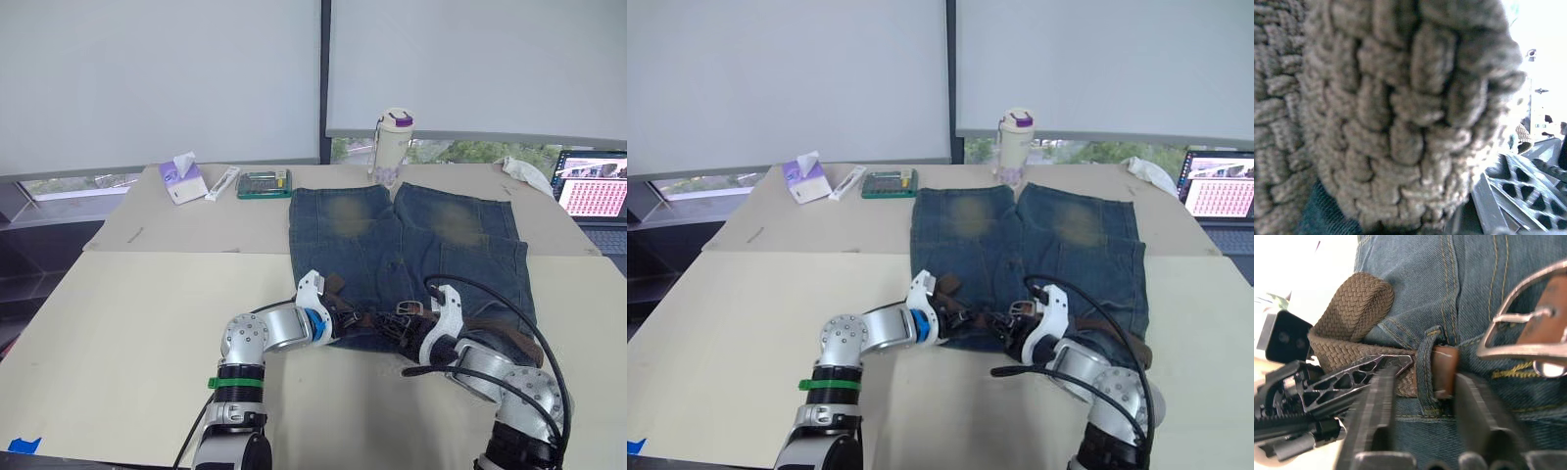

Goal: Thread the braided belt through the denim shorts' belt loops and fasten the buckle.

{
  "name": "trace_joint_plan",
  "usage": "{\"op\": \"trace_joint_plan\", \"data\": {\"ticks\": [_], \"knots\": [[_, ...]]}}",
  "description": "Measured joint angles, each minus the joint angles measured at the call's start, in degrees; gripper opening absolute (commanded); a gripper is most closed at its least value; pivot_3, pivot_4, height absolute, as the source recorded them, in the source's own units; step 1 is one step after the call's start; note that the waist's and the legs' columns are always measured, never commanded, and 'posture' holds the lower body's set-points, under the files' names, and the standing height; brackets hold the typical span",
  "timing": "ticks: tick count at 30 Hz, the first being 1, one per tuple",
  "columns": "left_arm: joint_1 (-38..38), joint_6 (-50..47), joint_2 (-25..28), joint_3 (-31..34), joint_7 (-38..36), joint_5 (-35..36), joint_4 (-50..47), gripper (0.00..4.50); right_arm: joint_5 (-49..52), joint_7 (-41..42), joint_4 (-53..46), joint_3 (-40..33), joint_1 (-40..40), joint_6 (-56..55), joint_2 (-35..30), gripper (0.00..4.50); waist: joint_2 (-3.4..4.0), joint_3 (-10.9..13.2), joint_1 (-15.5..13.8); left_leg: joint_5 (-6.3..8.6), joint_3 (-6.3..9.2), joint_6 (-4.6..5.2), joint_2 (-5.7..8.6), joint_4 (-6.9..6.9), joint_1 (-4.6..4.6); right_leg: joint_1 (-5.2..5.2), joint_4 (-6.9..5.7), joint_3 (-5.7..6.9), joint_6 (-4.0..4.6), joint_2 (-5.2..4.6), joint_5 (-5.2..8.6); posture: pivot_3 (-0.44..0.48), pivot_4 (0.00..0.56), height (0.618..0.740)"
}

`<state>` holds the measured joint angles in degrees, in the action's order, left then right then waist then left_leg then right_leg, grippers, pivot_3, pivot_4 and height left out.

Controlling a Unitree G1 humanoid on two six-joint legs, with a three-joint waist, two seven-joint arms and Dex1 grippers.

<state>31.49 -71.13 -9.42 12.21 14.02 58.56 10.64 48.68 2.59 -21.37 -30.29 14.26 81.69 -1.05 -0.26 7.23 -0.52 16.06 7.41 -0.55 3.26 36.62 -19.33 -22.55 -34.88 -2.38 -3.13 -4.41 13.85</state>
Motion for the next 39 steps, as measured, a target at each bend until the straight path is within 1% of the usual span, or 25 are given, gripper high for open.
{"op": "trace_joint_plan", "data": {"ticks": [1, 2, 8, 16, 23, 29, 31, 32, 33, 35, 39], "knots": [[0.0, 0.0, 0.0, 0.0, 0.0, 0.0, 0.0, 0.0, 0.4, -0.3, 0.3, -0.8, 0.1, 0.0, 0.3, 0.21, 0.01, 0.0, 0.0, 0.0, 0.0, 0.0, 0.0, 0.0, -0.01, -0.01, 0.0, 0.0, 0.0, -0.01, 0.0, 0.0, 0.15, 0.74], [0.0, 0.0, 0.0, 0.0, 0.0, 0.0, 0.0, 0.0, 1.0, -0.4, 0.5, -1.5, 0.2, 0.0, 0.6, 0.02, 0.01, 0.0, 0.0, 0.0, 0.0, 0.0, 0.0, 0.0, -0.01, -0.01, 0.01, 0.0, 0.0, -0.01, 0.0, 0.0, 0.15, 0.74], [0.0, 0.0, 0.0, 0.0, -1.0, 0.0, -0.7, 0.0, 6.6, -2.6, 2.1, -6.5, 0.4, 0.3, 3.0, 0.02, 0.03, 0.0, 0.1, 0.0, 0.0, 0.0, -0.01, -0.03, -0.01, -0.04, 0.0, 0.0, 0.0, 0.01, 0.0, 0.0, 0.15, 0.74], [0.0, 0.0, 0.1, 0.2, -2.3, -0.1, -0.8, 0.0, 14.7, -7.4, 4.1, -9.8, 0.1, -0.1, 4.3, 0.02, 0.04, 0.0, 0.3, -0.03, 0.0, -0.02, -0.01, -0.19, -0.06, -0.18, 0.0, -0.03, 0.02, 0.0, 0.0, 0.0, 0.15, 0.74], [0.0, 0.3, 0.2, 0.5, -3.8, -0.5, -0.8, 0.0, 22.6, -12.4, 6.2, -9.6, -1.5, -3.9, 4.6, 0.02, 0.04, 0.0, 0.7, -0.08, -0.01, -0.06, -0.04, -0.34, -0.05, -0.23, 0.01, -0.04, 0.02, 0.02, 0.0, 0.0, 0.15, 0.74], [0.0, 0.2, 0.2, 0.5, -4.2, -1.1, -0.8, 0.0, 24.6, -13.0, 6.2, -5.3, -3.6, -8.0, 2.5, 0.02, 0.03, 0.0, 0.8, -0.09, -0.02, -0.06, -0.04, -0.35, -0.04, -0.17, 0.03, -0.02, 0.0, 0.02, 0.01, 0.0, 0.15, 0.74], [0.0, 0.2, 0.2, 0.5, -4.4, -1.4, -0.8, 0.0, 25.2, -13.0, 6.2, -3.9, -4.3, -9.2, 1.5, 0.84, 0.01, 0.0, 0.8, -0.09, -0.03, -0.06, -0.04, -0.35, -0.04, -0.16, 0.04, -0.01, 0.0, 0.02, 0.01, 0.0, 0.15, 0.74], [0.0, 0.0, 0.2, 0.3, -4.3, -2.0, -0.6, 0.0, 25.8, -12.9, 6.2, -3.6, -4.6, -9.6, 1.2, 1.07, 0.0, 0.0, 0.8, -0.09, -0.03, -0.06, -0.02, -0.35, -0.04, -0.17, 0.04, -0.01, 0.0, 0.02, 0.01, 0.0, 0.15, 0.74], [-0.1, 0.0, 0.2, 0.3, -4.1, -2.6, -0.2, 0.0, 26.5, -12.8, 6.2, -3.0, -4.9, -10.3, 0.6, 1.46, 0.0, 0.1, 0.9, -0.09, -0.04, -0.06, -0.02, -0.35, -0.04, -0.18, 0.04, -0.03, 0.0, 0.02, 0.01, 0.0, 0.15, 0.74], [-0.1, 0.0, 0.1, 0.3, -4.0, -3.0, -0.2, 0.0, 27.3, -12.9, 6.1, -1.8, -5.3, -11.5, -0.5, 2.08, -0.05, 0.1, 0.9, -0.09, -0.04, -0.06, -0.03, -0.35, -0.02, -0.15, 0.04, -0.02, 0.0, 0.02, 0.01, 0.0, 0.15, 0.74], [-0.1, -0.1, 0.1, 0.3, -4.2, -3.4, -0.2, 0.0, 29.9, -13.3, 6.2, 0.3, -6.2, -13.6, -2.1, 2.08, -0.16, 0.2, 0.9, -0.09, -0.04, -0.05, -0.03, -0.35, -0.03, -0.14, 0.04, -0.02, -0.01, 0.01, 0.02, 0.0, 0.15, 0.74]]}}
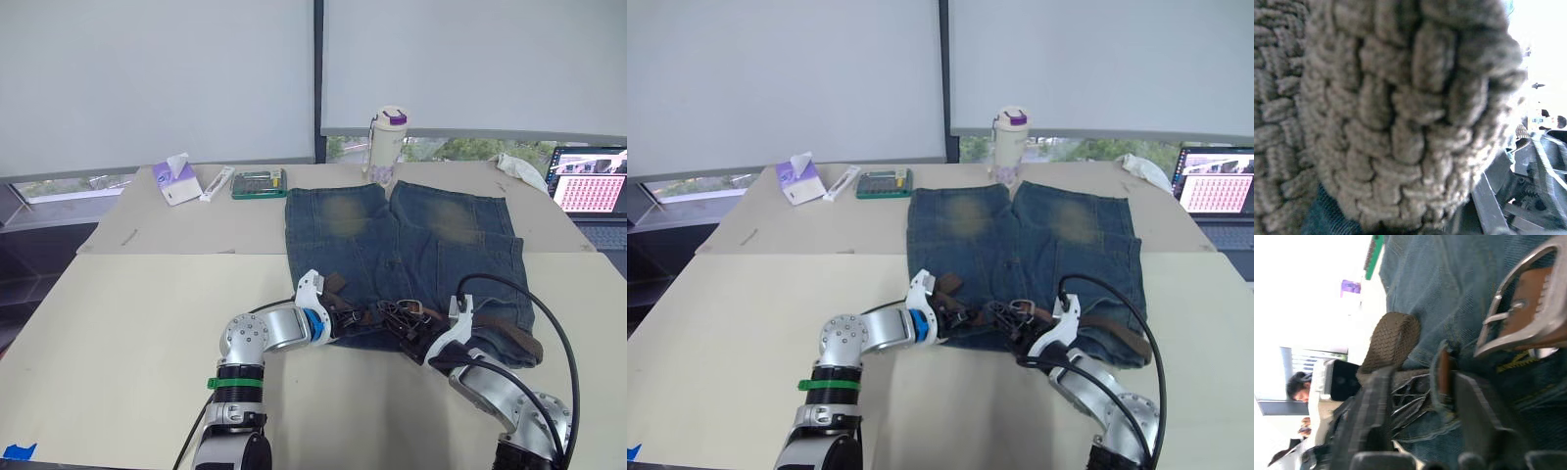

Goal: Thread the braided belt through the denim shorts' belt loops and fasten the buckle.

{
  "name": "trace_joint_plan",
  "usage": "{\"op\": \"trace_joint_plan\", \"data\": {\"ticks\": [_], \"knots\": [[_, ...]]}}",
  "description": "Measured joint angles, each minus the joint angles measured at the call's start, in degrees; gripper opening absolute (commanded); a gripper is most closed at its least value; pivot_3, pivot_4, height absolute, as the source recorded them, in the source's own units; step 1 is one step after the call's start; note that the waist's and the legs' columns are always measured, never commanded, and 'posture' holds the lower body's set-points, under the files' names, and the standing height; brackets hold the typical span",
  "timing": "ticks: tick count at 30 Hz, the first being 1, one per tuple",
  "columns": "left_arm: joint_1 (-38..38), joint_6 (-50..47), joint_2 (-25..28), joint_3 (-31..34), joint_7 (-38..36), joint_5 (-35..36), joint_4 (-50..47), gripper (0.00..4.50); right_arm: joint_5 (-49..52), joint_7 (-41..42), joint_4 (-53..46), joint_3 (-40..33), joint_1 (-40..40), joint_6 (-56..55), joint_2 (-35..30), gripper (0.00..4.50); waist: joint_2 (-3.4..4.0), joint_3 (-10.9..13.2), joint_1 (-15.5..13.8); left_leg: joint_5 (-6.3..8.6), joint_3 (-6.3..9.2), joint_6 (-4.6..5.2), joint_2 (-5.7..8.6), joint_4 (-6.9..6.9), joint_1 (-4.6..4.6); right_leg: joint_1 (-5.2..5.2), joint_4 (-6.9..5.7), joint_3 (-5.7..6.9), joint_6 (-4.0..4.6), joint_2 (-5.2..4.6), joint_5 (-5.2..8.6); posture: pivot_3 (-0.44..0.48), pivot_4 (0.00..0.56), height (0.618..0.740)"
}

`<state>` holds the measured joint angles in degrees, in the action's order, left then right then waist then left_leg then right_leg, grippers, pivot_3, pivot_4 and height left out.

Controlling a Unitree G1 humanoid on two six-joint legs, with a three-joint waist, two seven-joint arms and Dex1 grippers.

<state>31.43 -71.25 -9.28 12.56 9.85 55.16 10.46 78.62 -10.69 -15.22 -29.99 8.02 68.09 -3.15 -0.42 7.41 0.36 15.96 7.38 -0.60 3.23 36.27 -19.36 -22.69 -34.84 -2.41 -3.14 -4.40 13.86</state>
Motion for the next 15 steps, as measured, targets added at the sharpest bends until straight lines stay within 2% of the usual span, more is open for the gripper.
{"op": "trace_joint_plan", "data": {"ticks": [4, 7, 10, 11, 15], "knots": [[0.0, -0.1, 0.0, 0.0, -0.2, -0.5, 0.0, 0.0, 1.7, -0.7, 0.0, 2.0, -0.6, -1.8, -1.8, 2.08, -0.05, 0.0, 0.0, 0.0, 0.0, 0.0, 0.0, 0.0, 0.0, 0.01, 0.01, 0.0, -0.01, 0.0, 0.0, 0.0, 0.15, 0.74], [0.0, -0.1, 0.0, 0.0, -0.3, -0.7, 0.0, 0.0, 2.4, -1.2, 0.0, 3.6, -1.3, -3.0, -3.2, 1.26, -0.08, 0.1, 0.0, 0.0, 0.0, 0.0, -0.01, 0.0, -0.01, 0.01, 0.01, 0.0, -0.01, 0.0, 0.0, 0.0, 0.15, 0.74], [0.0, -0.2, 0.0, 0.1, -0.4, -0.9, 0.0, 0.0, 1.9, -1.4, 0.0, 5.7, -2.3, -3.4, -5.7, 0.18, -0.11, 0.1, 0.0, 0.0, -0.01, 0.0, -0.01, 0.0, -0.01, 0.02, 0.02, 0.0, -0.01, 0.0, 0.01, 0.0, 0.15, 0.74], [0.0, -0.2, 0.0, 0.2, -0.4, -0.9, 0.0, 0.0, 1.5, -1.3, 0.0, 6.4, -2.4, -3.6, -6.3, 0.03, -0.12, 0.1, 0.0, 0.0, -0.02, 0.0, -0.01, 0.0, 0.0, 0.03, 0.02, 0.0, -0.01, 0.0, 0.01, 0.0, 0.15, 0.74], [0.0, -0.2, 0.0, 0.2, -0.4, -1.0, -0.1, 0.0, 1.2, -1.3, 0.0, 7.9, -2.4, -5.0, -7.2, 0.03, -0.17, 0.1, 0.1, 0.0, -0.01, 0.0, -0.03, 0.0, 0.03, 0.11, 0.06, 0.02, -0.02, 0.02, 0.01, 0.0, 0.15, 0.74]]}}
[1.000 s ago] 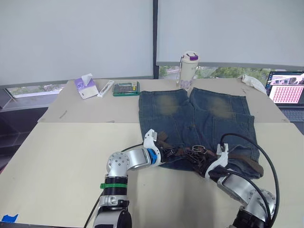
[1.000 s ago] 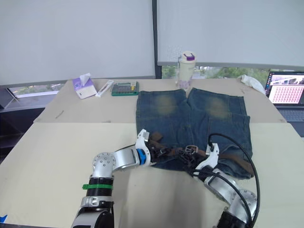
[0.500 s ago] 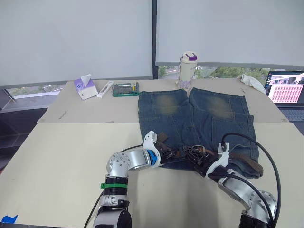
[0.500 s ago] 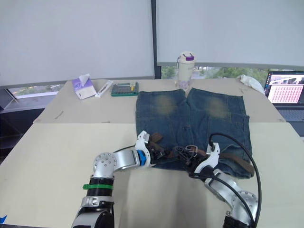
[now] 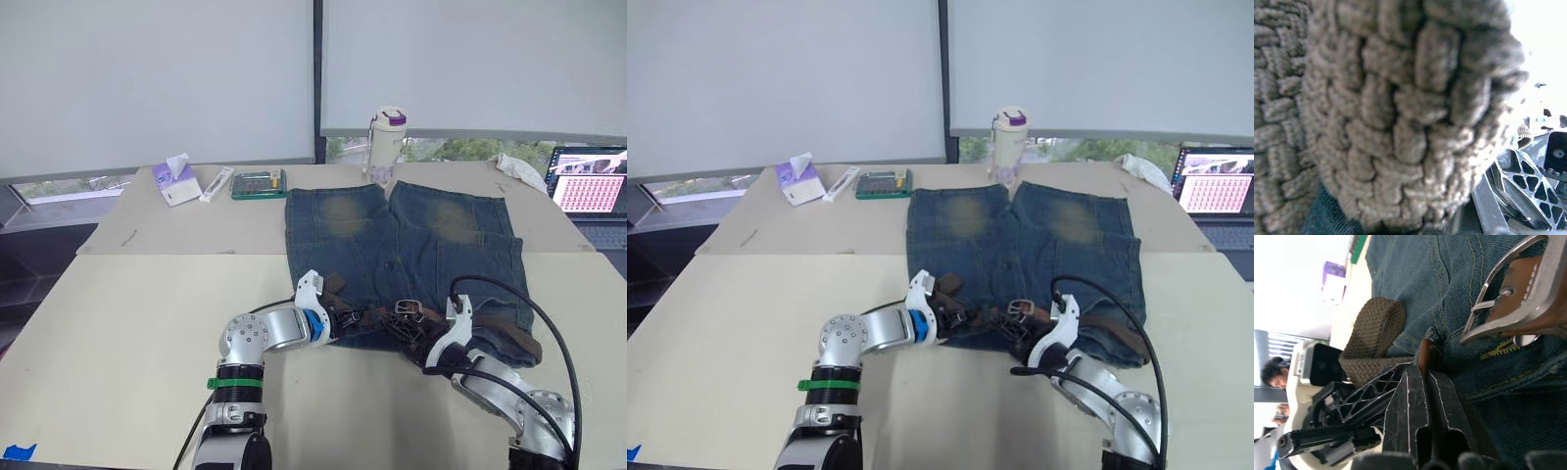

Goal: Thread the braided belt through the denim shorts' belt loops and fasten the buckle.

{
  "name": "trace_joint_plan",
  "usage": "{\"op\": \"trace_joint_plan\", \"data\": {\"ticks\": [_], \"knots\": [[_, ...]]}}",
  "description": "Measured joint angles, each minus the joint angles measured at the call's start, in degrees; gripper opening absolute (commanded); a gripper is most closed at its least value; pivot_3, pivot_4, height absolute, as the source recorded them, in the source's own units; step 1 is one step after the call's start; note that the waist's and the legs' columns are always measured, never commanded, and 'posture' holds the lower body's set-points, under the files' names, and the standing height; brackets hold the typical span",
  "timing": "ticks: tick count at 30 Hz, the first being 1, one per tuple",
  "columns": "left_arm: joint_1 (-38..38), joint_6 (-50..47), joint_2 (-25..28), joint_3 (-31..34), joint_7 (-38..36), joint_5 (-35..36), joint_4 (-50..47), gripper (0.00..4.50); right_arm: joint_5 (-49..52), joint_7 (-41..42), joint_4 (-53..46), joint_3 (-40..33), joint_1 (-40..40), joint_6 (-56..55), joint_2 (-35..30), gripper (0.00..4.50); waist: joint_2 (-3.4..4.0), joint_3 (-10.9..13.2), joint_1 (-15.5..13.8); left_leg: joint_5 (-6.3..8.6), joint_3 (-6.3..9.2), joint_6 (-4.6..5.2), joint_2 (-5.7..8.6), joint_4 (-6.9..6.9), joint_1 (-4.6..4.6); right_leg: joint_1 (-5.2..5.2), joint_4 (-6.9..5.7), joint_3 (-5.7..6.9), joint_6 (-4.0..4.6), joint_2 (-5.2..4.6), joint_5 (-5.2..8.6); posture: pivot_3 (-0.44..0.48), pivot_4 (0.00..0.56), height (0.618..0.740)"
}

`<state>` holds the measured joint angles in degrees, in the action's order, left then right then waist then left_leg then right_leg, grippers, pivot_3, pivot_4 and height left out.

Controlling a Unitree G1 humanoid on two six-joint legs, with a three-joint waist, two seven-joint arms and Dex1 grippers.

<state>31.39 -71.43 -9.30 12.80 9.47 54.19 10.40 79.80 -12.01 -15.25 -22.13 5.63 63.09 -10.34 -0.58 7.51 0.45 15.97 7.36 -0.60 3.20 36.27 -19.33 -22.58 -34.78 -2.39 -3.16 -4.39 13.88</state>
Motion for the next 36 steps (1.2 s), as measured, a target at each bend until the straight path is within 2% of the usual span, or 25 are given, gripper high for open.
{"op": "trace_joint_plan", "data": {"ticks": [5, 6, 9, 12, 15, 23, 30, 36], "knots": [[-0.2, 0.0, -0.1, 0.1, -0.1, 0.0, -0.3, 0.0, 0.0, -0.3, 0.1, 0.9, 0.0, -1.6, -0.4, 0.03, -0.02, 0.0, 0.1, 0.0, 0.0, 0.0, -0.01, 0.0, 0.0, 0.0, 0.0, 0.0, 0.0, 0.0, 0.0, 0.0, 0.15, 0.74], [-0.3, 0.0, -0.1, 0.2, -0.3, 0.0, -0.4, 0.81, 0.0, -0.3, 0.1, 1.1, 0.0, -1.8, -0.7, 0.0, -0.02, 0.0, 0.2, 0.0, 0.0, 0.0, -0.01, 0.0, 0.0, 0.0, 0.0, 0.0, 0.0, 0.0, 0.0, 0.0, 0.15, 0.74], [-1.1, 0.0, 0.0, 0.0, -3.1, 0.2, -1.9, 1.76, -0.1, 0.6, -0.3, 2.1, 0.1, -3.0, -2.0, 0.0, 0.01, 0.0, 0.2, 0.0, -0.01, 0.0, 0.0, 0.0, -0.04, -0.06, 0.01, 0.0, 0.0, 0.0, 0.0, 0.0, 0.15, 0.74], [-2.7, 0.8, 6.0, -6.5, -9.7, -2.0, -6.8, 2.7, -1.1, 2.5, -3.1, 4.0, 0.1, -2.9, -6.7, 0.0, 0.09, 0.0, 0.3, -0.03, -0.16, -0.05, 0.08, -0.04, -0.06, -0.13, 0.0, -0.01, 0.01, 0.04, 0.0, 0.0, 0.15, 0.74], [-4.4, 3.1, 13.5, -12.6, -17.6, -5.0, -11.3, 2.7, -1.5, 4.9, -6.8, 4.2, -0.5, -2.7, -13.6, 0.0, 0.06, 0.1, 0.5, -0.11, -0.18, -0.18, 0.03, -0.29, -0.01, -0.12, 0.02, -0.05, 0.04, 0.07, 0.01, 0.0, 0.15, 0.74], [-6.9, 12.8, 21.5, -21.8, -29.0, -12.7, -14.2, 2.7, -1.4, 9.0, -10.4, 1.2, -4.5, -3.0, -24.7, 0.0, -0.12, 0.2, 0.4, -0.1, -0.22, -0.16, -0.1, -0.38, -0.05, 0.08, 0.05, -0.05, 0.11, 0.15, 0.14, 0.0, 0.15, 0.74], [-9.6, 18.7, 26.1, -22.9, -37.0, -15.1, -15.4, 2.7, 1.1, 11.9, -7.1, -8.4, -6.0, -3.1, -32.8, 0.0, -0.16, 0.3, 0.4, -0.09, -0.27, -0.08, -0.12, -0.37, -0.07, 0.08, 0.05, -0.05, 0.1, 0.09, 0.17, 0.0, 0.15, 0.74], [-11.3, 25.4, 28.3, -24.6, -42.1, -19.6, -15.7, 2.7, 10.0, 10.5, -5.9, -10.1, -1.4, -3.7, -33.2, 0.0, -0.08, 0.5, 0.2, -0.11, -0.3, -0.02, -0.14, -0.37, -0.1, 0.09, 0.06, -0.07, 0.11, 0.05, 0.17, 0.0, 0.15, 0.74]]}}
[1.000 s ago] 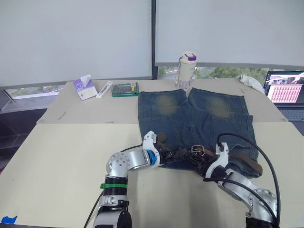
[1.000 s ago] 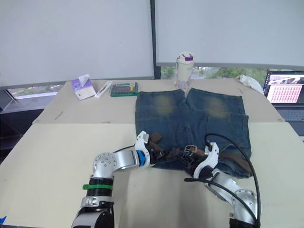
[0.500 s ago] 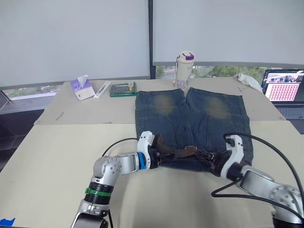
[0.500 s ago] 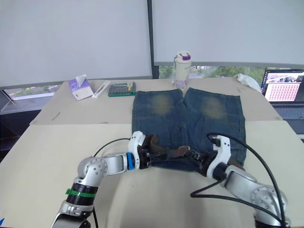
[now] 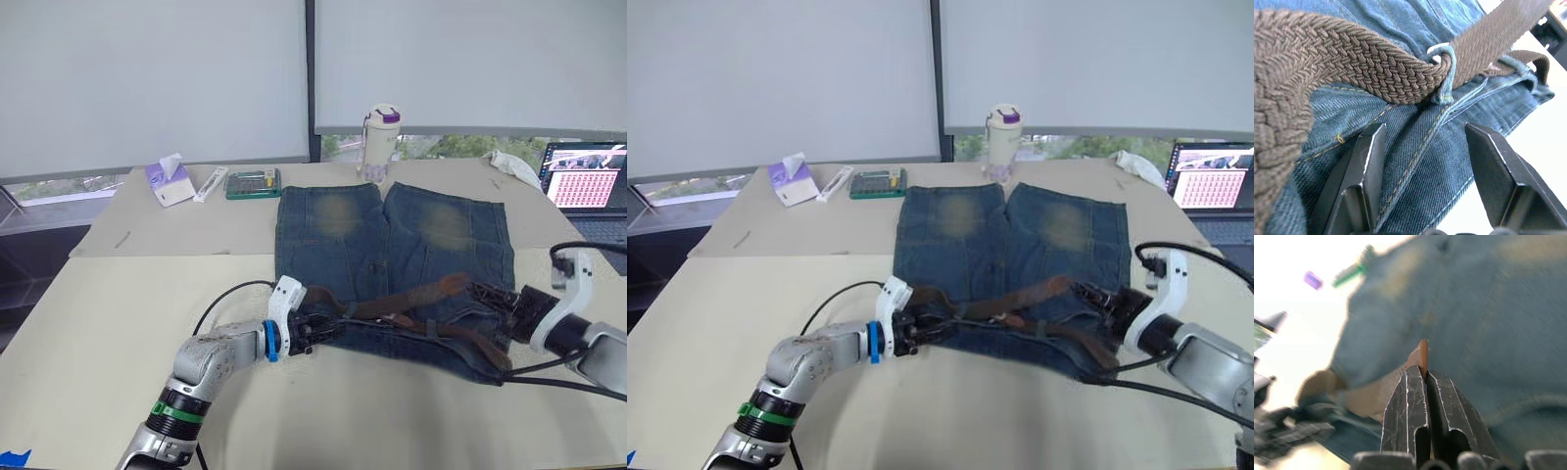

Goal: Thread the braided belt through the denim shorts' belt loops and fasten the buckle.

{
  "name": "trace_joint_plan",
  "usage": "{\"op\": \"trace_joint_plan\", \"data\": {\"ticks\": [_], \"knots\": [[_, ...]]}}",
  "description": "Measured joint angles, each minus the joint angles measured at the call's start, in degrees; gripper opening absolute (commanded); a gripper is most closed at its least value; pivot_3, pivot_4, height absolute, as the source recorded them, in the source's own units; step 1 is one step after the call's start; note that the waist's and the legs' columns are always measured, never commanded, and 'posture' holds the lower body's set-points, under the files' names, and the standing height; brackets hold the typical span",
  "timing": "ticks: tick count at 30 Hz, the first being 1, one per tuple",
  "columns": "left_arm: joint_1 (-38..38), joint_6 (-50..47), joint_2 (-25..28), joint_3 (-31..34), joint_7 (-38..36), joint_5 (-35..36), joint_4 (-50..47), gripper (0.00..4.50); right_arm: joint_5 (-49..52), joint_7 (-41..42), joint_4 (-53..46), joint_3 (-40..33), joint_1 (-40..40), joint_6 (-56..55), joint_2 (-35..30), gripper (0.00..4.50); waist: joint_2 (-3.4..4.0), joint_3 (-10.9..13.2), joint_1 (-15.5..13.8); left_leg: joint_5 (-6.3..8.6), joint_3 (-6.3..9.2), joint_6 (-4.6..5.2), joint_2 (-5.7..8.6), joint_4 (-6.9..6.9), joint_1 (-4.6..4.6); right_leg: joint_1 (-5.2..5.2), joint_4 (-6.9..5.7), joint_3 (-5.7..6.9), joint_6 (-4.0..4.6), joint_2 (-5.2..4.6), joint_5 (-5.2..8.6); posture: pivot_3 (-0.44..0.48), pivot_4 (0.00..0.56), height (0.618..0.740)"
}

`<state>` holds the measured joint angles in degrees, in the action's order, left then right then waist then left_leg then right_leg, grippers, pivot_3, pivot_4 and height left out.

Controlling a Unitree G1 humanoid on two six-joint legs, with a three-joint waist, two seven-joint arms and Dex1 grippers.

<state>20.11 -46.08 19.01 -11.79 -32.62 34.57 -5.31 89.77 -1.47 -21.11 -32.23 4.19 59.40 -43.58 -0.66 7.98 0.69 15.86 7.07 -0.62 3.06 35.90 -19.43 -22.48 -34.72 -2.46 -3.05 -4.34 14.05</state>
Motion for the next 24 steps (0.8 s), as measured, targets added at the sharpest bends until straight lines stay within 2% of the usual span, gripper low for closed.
{"op": "trace_joint_plan", "data": {"ticks": [7, 18, 24], "knots": [[-1.0, 1.2, -1.0, 2.5, -2.4, 1.2, -1.2, 4.47, 2.4, -3.5, -1.0, 5.7, 2.5, -2.7, 2.4, 0.0, -0.05, 0.1, -0.3, -0.04, 0.14, 0.11, 0.01, 0.04, -0.21, -0.05, 0.06, 0.05, 0.0, -0.09, -0.01, 0.0, 0.15, 0.74], [-2.9, 7.4, 1.2, -0.6, -4.7, -6.0, -6.1, 4.47, 1.5, -6.3, -0.8, 9.7, 4.3, -5.1, 3.9, 0.0, 0.05, 0.1, -0.8, -0.06, 0.23, 0.14, 0.03, 0.04, -0.22, -0.07, 0.05, 0.03, 0.04, -0.11, -0.04, 0.0, 0.15, 0.74], [-6.0, 11.7, 5.5, -2.2, -11.5, -6.5, -13.3, 4.47, 4.0, -5.8, -0.9, 9.9, 5.1, -6.0, 3.9, 0.0, 0.12, 0.2, -0.6, -0.06, 0.22, 0.14, -0.02, 0.02, -0.22, -0.12, 0.04, 0.02, 0.08, -0.08, -0.06, 0.0, 0.15, 0.74]]}}
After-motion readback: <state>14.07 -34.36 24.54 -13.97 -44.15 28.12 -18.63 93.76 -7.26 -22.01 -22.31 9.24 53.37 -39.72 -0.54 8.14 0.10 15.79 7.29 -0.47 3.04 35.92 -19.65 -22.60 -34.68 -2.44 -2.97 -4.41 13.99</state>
